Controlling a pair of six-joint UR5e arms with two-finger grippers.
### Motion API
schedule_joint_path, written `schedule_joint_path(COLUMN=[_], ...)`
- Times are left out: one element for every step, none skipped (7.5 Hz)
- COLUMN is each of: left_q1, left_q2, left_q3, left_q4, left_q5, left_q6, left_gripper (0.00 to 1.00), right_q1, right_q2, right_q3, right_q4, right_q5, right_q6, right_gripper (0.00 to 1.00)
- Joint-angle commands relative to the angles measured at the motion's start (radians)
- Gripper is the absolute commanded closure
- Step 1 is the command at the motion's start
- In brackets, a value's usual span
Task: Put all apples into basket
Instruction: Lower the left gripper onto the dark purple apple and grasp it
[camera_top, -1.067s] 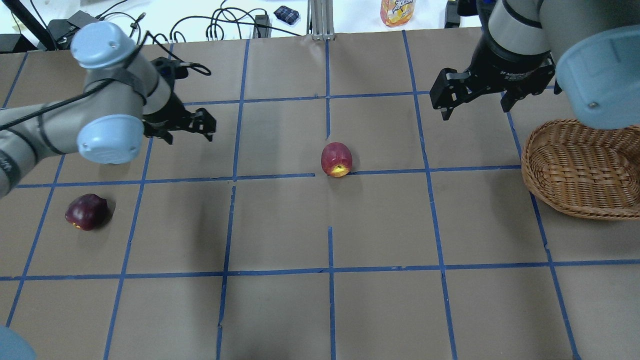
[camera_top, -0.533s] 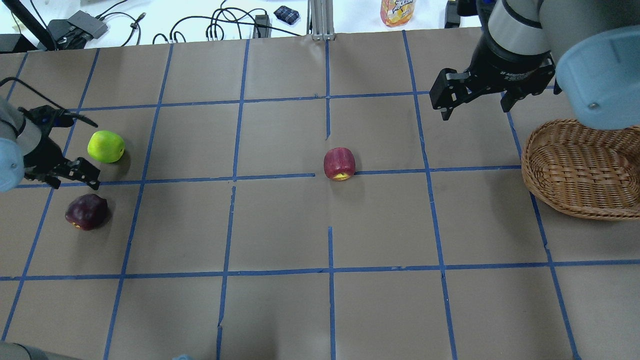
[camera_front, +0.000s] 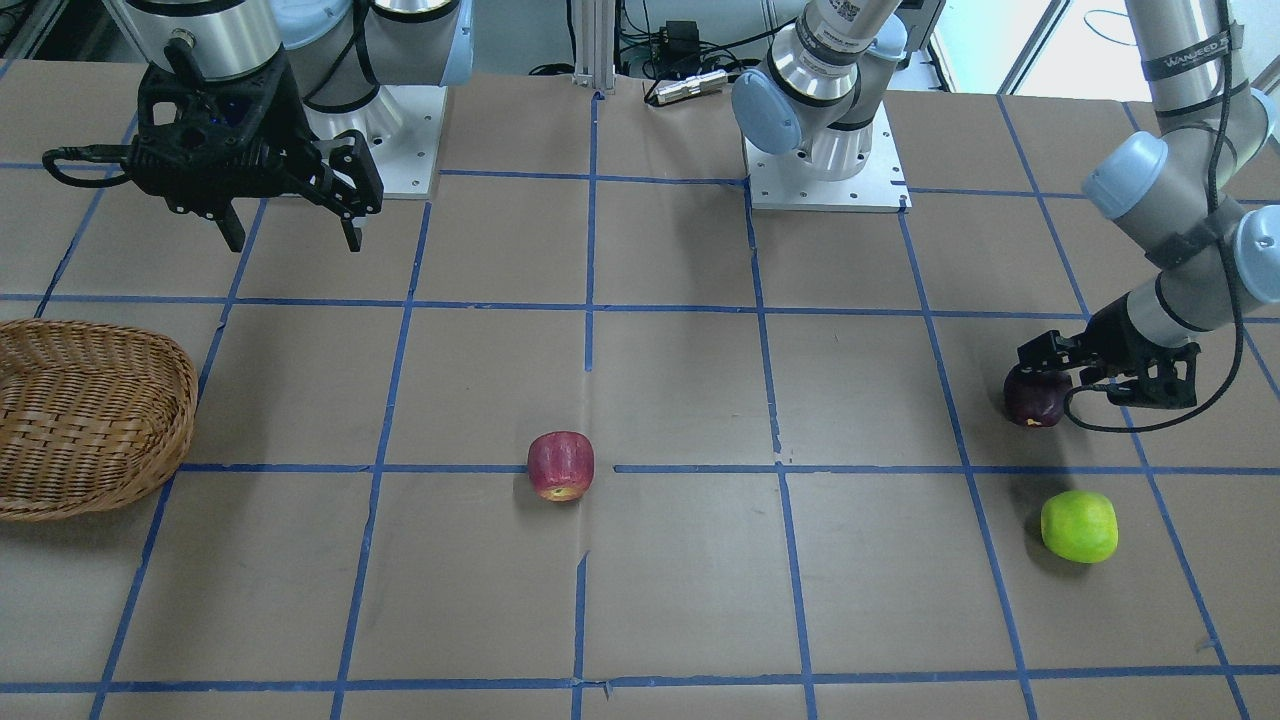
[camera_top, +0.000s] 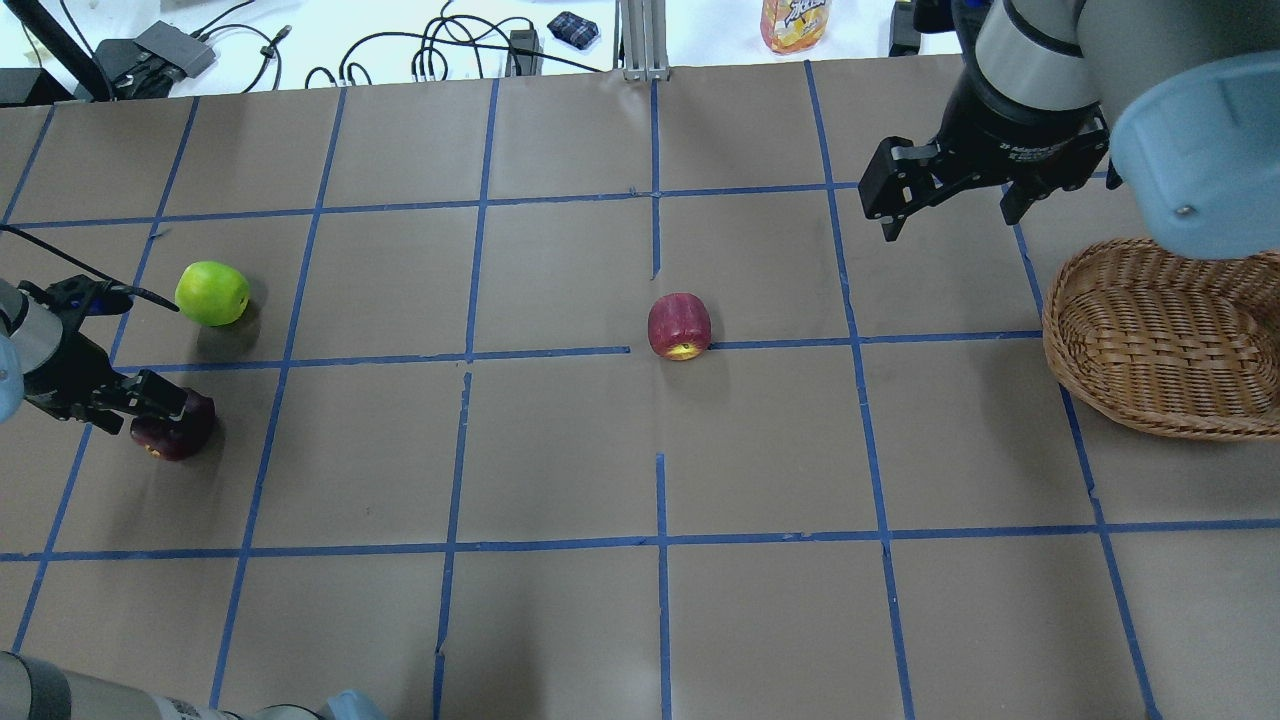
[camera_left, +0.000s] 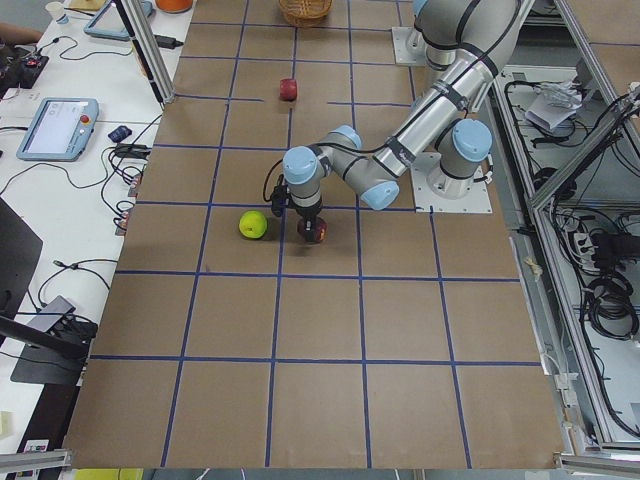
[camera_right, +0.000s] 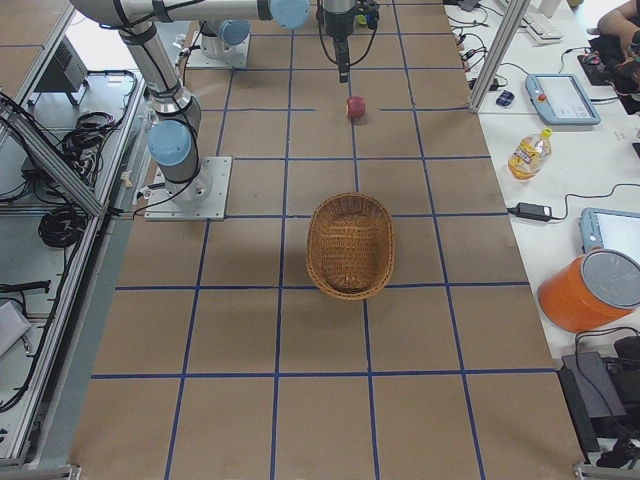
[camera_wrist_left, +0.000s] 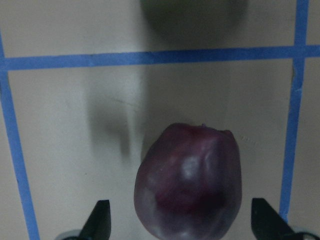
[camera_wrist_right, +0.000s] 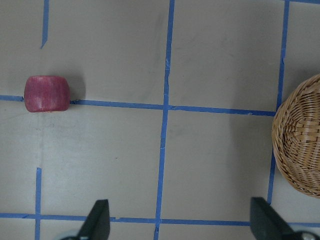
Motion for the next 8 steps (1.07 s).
schedule_joint_path(left_q1=[0.005, 0.005, 0.003, -0.011, -0.02, -0.07, -0.151, -0.241], left_q2=[-0.026, -0.031, -0.03, 0.001, 0.025, 0.051, 0.073, 0.09], left_q3=[-0.007, -0.001, -0.001, 0.008, 0.02, 0.04, 0.046, 0.046], left_q4=[0.007, 0.014, 0.008, -0.002, -0.041, -0.087, -0.101, -0.101], left_q5=[-0.002, -0.004, -0.004, -0.022, -0.057, -0.08, -0.08, -0.083], left_q6=[0.001, 0.002, 0.004, -0.011, -0.013, -0.057, -0.158, -0.257], left_gripper=[0.0, 0.32, 0.75, 0.97, 1.0, 1.0, 1.0, 1.0], right_q1=[0.0, 0.0, 0.0, -0.001, -0.001, -0.001, 0.0, 0.0], right_q2=[0.0, -0.001, 0.0, 0.0, 0.0, 0.0, 0.0, -0.001], right_q3=[0.0, 0.0, 0.0, 0.0, 0.0, 0.0, 0.0, 0.002], right_q4=[0.0, 0.0, 0.0, 0.0, 0.0, 0.0, 0.0, 0.0], right_q5=[0.0, 0.0, 0.0, 0.0, 0.0, 0.002, 0.002, 0.002], right_q6=[0.0, 0.0, 0.0, 0.0, 0.0, 0.0, 0.0, 0.0], right_gripper=[0.0, 0.0, 0.0, 0.0, 0.0, 0.0, 0.0, 0.0])
